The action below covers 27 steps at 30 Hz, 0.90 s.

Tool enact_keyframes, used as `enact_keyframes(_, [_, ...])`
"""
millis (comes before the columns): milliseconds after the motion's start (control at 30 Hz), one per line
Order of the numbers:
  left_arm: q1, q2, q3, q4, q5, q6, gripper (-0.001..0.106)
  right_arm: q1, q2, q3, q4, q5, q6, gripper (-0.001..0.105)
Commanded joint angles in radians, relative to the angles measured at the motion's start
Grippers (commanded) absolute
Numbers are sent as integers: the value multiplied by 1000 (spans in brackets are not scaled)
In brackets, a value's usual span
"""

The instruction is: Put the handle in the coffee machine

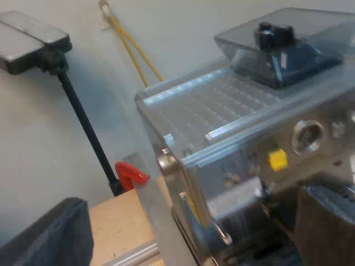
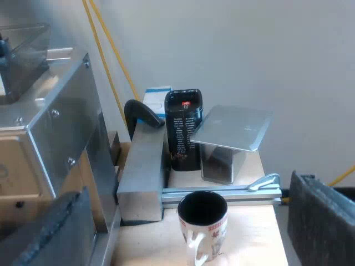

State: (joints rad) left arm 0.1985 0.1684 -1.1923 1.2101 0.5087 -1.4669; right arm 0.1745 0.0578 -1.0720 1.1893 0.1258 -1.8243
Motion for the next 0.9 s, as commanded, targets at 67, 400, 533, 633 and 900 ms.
enact_keyframes(67, [1,-136,65,101,3,-16,76,-5,-123,33,59,-2,-13,74])
enact_keyframes(400, [9,-324,137,350,-28,2,76,-3,-116,17,186,-24,-12,74])
enact_keyframes(533, [11,-324,142,308,-25,5,76,-3,-116,20,176,-31,-12,74])
enact_keyframes(633, [11,-324,207,215,-26,-114,76,0,-114,60,99,-151,-12,74])
enact_keyframes(900, [-33,-318,381,-54,-61,-228,76,0,-112,181,-71,-272,-12,74])
